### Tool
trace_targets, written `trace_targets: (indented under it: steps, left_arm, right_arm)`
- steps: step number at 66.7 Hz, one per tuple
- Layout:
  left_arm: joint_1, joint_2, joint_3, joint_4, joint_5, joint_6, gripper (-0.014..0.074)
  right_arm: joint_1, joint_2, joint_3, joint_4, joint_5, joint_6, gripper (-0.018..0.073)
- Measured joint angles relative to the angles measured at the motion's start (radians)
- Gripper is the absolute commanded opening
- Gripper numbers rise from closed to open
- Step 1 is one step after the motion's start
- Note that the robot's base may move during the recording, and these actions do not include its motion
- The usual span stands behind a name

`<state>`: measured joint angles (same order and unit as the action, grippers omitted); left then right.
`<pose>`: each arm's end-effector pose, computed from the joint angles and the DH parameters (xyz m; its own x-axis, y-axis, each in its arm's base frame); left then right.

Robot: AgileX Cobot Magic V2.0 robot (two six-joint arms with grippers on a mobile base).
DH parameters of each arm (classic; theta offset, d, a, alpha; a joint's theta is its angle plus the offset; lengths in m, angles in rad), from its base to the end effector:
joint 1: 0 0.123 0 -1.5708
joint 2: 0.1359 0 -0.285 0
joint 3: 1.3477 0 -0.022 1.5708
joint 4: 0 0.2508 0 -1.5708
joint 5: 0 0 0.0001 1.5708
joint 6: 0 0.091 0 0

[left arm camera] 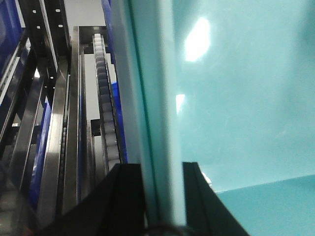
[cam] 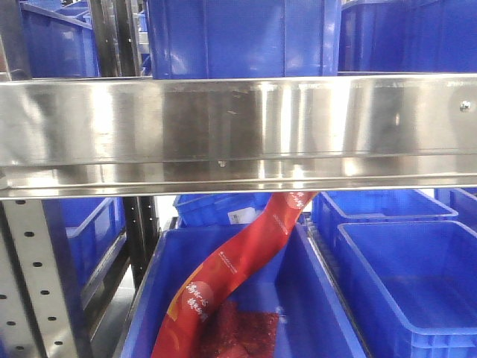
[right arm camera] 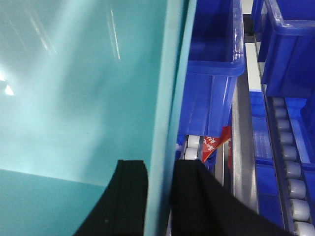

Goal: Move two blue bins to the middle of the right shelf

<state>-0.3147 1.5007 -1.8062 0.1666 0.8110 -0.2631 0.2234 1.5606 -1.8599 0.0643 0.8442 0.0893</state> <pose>0.3122 -0.0901 0.4875 -0.4059 -0.0216 -0.9137 0.1443 0.9857 -0.0874 0.3318 0.0799 0.4805 -0.4609 0.0301 -0.8869 -0.2044 0.9689 0.1392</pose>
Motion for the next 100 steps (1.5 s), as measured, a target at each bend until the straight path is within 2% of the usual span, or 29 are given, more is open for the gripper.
trace_targets:
  steps: [25,54,69,73,76,81,83,89,93,100]
  left_arm:
    - [0.0,0.0,0.0,-0.007,-0.002,0.0,-0.0111]
    - [0.0,0.153,0.089,-0.096,0.136,-0.017,-0.0111]
    - [0.004,0.203,0.104,-0.108,0.138,-0.019,-0.0111]
    - [0.004,0.212,0.104,-0.11,0.133,-0.019,-0.0095]
    - [0.004,0.222,0.104,-0.11,0.131,-0.019,-0.0035]
    - [0.004,0.225,0.104,-0.112,0.129,-0.019,0.0088]
    - [0.006,0.227,0.104,-0.112,0.129,-0.019,0.0184]
    - [0.006,0.227,0.099,-0.119,0.109,-0.015,0.0319]
    - [0.006,0.227,0.092,-0.127,0.095,-0.015,0.0375]
    - [0.004,0.227,0.066,-0.143,0.071,-0.011,0.04]
  right_arm:
    - [0.0,0.002,0.0,0.0,0.002,0.0,-0.0165]
    - [-0.016,0.181,0.0,-0.035,0.232,0.031,-0.0165]
    - [-0.018,0.231,0.003,-0.045,0.241,0.059,-0.0165]
    - [-0.018,0.237,0.003,-0.049,0.239,0.06,-0.0165]
    - [-0.018,0.243,0.003,-0.05,0.239,0.06,-0.0162]
    - [-0.018,0.247,0.003,-0.054,0.239,0.06,-0.0113]
    - [-0.018,0.249,0.003,-0.054,0.239,0.06,-0.005]
    - [-0.02,0.249,0.003,-0.05,0.23,0.064,0.0119]
    - [-0.02,0.249,0.003,-0.034,0.21,0.064,0.0243]
    - [-0.016,0.246,-0.003,-0.013,0.176,0.064,0.0366]
